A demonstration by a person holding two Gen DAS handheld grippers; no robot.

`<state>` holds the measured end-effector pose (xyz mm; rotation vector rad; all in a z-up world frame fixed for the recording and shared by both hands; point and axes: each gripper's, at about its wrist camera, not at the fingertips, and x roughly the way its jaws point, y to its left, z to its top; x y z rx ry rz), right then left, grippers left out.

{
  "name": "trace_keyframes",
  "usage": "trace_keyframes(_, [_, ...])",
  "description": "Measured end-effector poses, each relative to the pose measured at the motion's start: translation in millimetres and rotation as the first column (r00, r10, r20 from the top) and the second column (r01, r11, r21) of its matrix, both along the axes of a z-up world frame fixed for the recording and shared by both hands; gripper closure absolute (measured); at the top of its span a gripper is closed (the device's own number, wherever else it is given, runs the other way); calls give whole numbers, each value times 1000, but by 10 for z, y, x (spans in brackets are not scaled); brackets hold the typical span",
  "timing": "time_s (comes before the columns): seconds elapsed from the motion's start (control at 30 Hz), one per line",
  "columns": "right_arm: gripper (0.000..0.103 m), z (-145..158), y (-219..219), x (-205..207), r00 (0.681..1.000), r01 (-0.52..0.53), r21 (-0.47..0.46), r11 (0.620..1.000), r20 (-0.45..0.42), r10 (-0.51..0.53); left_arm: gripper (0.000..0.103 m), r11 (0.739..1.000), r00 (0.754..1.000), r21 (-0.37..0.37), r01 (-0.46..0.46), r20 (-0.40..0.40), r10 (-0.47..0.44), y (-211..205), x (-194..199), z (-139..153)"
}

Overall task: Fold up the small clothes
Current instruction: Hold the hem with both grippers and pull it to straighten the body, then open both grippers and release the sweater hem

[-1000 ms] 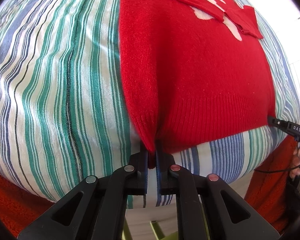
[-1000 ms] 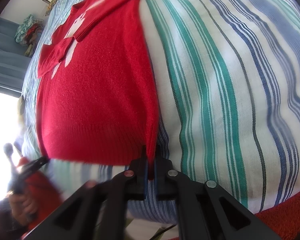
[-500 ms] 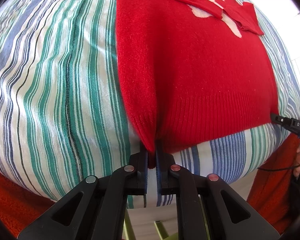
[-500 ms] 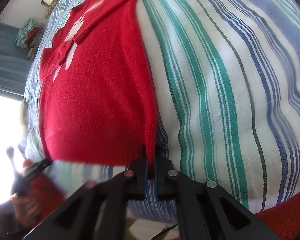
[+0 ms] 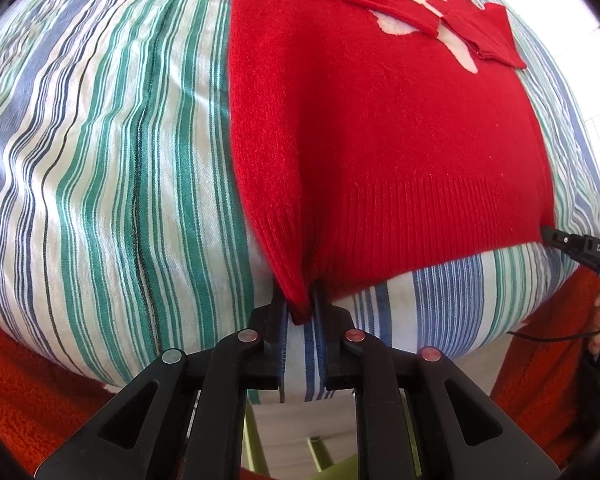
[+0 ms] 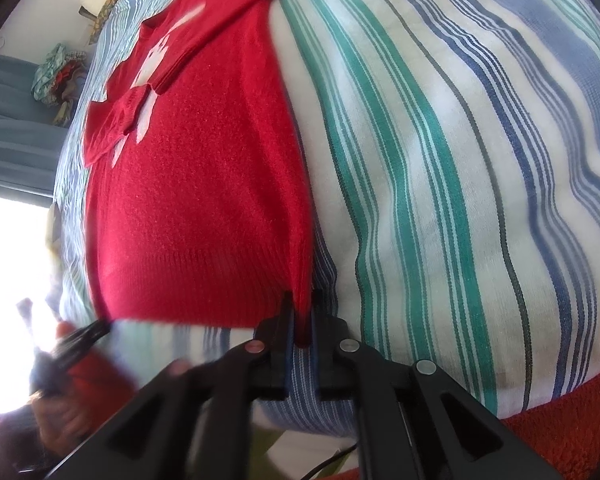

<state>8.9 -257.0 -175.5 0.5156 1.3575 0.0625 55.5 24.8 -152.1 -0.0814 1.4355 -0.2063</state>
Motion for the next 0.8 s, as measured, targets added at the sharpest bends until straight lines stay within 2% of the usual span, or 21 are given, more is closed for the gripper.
trace_keyframes(0.07, [98, 10, 11, -8, 1000, 1, -3, 1000, 0, -1, 83, 1000, 1000, -4, 0, -7, 0, 8, -34, 17])
trace_keyframes(0.33, [95, 43, -36, -88, 1000, 23, 15, 1000, -7, -23, 77, 1000, 1000, 5, -4, -26, 5, 45, -156, 50])
trace_keyframes(0.4, [94, 58, -51, -113, 1000, 28, 17, 999, -12, -28, 71, 1000, 999, 4, -4, -32, 4, 57, -198, 66])
trace_keyframes(0.47, [91, 85, -68, -146, 999, 34, 16, 999, -19, -33, 57, 1000, 999, 3, -8, -42, 9, 107, -253, 96])
trace_keyframes(0.53, [90, 131, -74, -190, 999, 36, -2, 999, -22, -36, 50, 1000, 999, 10, -14, -41, 15, 178, -321, 165])
trace_keyframes(0.57, [90, 171, -75, -219, 999, 36, -26, 999, -22, -36, 49, 1000, 999, 18, -18, -37, 19, 220, -351, 206])
trace_keyframes(0.6, [86, 209, -72, -238, 999, 31, -49, 998, -21, -32, 49, 999, 999, 28, -25, -30, 26, 270, -378, 257])
trace_keyframes(0.7, [66, 378, -64, -304, 1000, 18, -122, 992, -3, -19, 48, 996, 997, 49, -70, 44, 68, 470, -437, 503])
trace_keyframes(0.8, [65, 632, -36, -338, 999, -1, -237, 971, 52, 14, 42, 993, 984, 51, -109, 146, 101, 610, -408, 788])
